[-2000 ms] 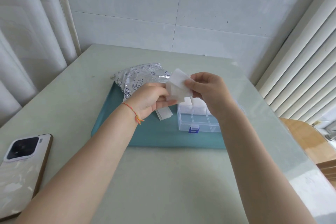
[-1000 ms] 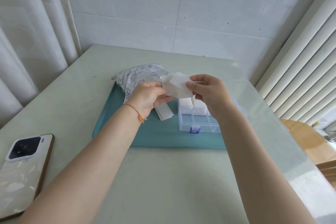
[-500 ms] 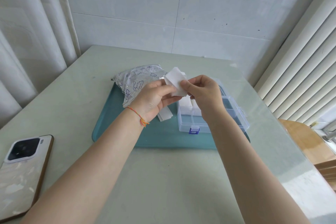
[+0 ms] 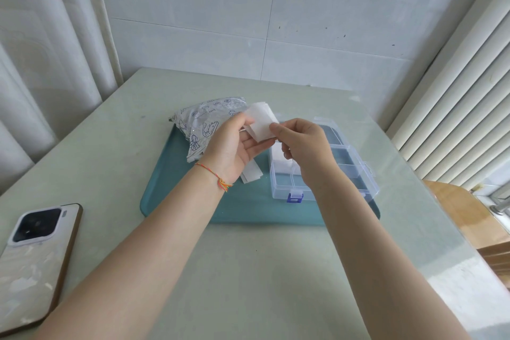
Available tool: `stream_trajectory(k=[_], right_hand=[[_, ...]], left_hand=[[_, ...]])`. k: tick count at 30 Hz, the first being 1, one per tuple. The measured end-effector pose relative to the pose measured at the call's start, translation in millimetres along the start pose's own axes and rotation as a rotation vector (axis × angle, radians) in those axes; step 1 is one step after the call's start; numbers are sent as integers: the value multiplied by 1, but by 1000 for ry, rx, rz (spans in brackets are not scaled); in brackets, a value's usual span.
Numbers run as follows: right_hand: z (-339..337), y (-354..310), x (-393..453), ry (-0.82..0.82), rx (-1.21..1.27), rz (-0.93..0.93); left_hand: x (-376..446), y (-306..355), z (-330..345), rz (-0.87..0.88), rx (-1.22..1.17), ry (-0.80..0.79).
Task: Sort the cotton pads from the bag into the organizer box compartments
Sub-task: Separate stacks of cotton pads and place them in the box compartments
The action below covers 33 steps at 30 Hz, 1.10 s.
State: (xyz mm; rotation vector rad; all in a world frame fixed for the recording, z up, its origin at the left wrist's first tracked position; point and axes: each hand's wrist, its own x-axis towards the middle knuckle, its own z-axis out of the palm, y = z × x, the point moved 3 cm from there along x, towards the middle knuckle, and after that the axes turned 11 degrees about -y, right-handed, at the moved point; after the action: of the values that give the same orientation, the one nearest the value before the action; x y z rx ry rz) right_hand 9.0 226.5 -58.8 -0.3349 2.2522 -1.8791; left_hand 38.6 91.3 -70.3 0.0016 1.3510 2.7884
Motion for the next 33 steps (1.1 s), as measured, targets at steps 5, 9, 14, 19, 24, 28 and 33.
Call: stream_trajectory(k=[5, 9, 14, 19, 24, 28, 33], right_hand=[[4, -4, -1, -41, -186, -10], [12, -10, -3, -111, -371, -112], [15, -17, -10, -189, -748, -230], [16, -24, -19, -260, -956, -222], [13, -21, -19, -302, -1119, -281], [14, -12, -14, -308, -1180, -246], [14, -18, -16, -370, -819, -270]], left_hand=[[1, -1, -2, 8, 145, 52], [0, 0, -1, -22, 111, -31], [-2, 2, 0, -61, 10, -99], [-4, -2, 2, -128, 86, -144], [-3, -8, 3, -223, 185, -178], [-1, -13, 1, -258, 291, -189], [0, -12, -4, -285, 167, -232]])
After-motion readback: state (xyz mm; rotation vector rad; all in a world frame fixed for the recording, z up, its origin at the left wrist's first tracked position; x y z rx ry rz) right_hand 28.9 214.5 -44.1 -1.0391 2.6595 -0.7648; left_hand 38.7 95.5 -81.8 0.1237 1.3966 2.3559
